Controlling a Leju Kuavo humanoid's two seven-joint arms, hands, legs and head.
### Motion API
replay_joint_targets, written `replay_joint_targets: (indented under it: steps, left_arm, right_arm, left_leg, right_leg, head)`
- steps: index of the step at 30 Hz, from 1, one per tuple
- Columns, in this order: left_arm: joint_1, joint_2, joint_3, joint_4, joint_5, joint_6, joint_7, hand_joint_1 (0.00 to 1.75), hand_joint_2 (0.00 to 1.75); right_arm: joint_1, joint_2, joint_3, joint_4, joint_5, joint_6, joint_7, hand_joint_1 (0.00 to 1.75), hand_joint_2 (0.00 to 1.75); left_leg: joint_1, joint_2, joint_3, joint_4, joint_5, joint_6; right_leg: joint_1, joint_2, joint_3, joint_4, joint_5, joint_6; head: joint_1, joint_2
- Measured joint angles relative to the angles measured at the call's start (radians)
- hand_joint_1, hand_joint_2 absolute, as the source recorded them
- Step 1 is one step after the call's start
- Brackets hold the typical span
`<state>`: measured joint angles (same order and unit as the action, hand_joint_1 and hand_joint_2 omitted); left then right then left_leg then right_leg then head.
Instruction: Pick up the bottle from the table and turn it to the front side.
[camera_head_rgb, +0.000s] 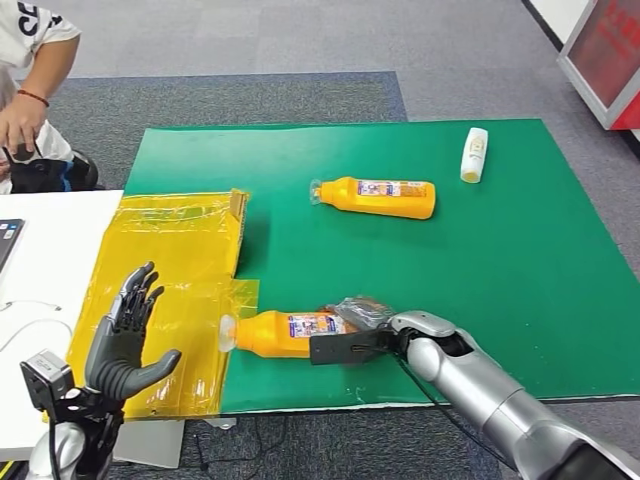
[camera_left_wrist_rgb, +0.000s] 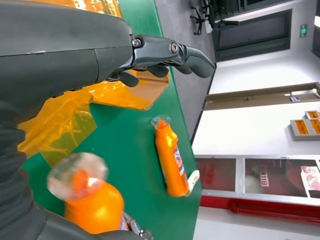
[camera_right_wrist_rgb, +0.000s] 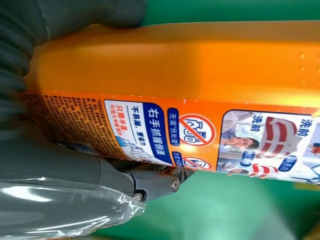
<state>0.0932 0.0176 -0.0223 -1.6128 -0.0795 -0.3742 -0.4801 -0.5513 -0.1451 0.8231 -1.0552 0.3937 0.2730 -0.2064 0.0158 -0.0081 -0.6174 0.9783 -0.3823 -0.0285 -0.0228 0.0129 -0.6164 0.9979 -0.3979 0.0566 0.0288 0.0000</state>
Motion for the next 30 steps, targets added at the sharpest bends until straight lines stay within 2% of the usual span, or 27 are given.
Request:
replay_joint_targets:
  steps: [4,10,19,24,30]
  left_arm:
    - [-0.023,0.005,-0.010,0.017,0.006,-0.001,-0.007,0.00,1.75]
    - [-0.034,0.013,-0.025,0.042,0.021,0.005,-0.012,0.00,1.75]
    - [-0.023,0.016,-0.025,0.076,0.049,0.002,-0.008,0.00,1.75]
    - [-0.031,0.024,-0.025,0.132,0.158,-0.122,-0.034,0.00,1.75]
    - [-0.084,0.055,-0.044,0.235,0.252,-0.300,-0.102,0.00,1.75]
  right_arm:
    - [0.037,-0.025,-0.064,0.000,-0.147,0.026,-0.090,1.75,1.75]
    - [0.110,-0.039,-0.173,-0.009,-0.312,0.056,-0.168,1.75,1.75]
    - [0.200,-0.029,-0.299,-0.070,-0.392,0.072,-0.175,1.75,1.75]
    - [0.211,-0.006,-0.322,-0.095,-0.387,0.082,-0.178,1.75,1.75]
    - [0.188,0.034,-0.314,-0.102,-0.379,0.084,-0.181,1.75,1.75]
  left_leg:
    - [0.000,0.000,0.000,0.000,0.000,0.000]
    - [0.000,0.000,0.000,0.000,0.000,0.000]
    - [0.000,0.000,-0.001,0.000,-0.001,0.000]
    - [0.000,0.000,-0.001,0.000,-0.001,0.000]
    - [0.000,0.000,-0.001,0.000,0.000,-0.001]
  right_leg:
    - [0.000,0.000,0.000,0.000,0.000,0.000]
    - [0.000,0.000,0.000,0.000,0.000,0.000]
    - [0.000,0.000,0.000,0.000,-0.001,0.000]
    - [0.000,0.000,-0.001,0.000,-0.001,0.000]
    - [0.000,0.000,-0.001,0.000,0.000,-0.001]
  head:
    - [0.000,0.000]
    - [0.000,0.000]
    - [0.000,0.000]
    - [0.000,0.000]
    - [0.000,0.000]
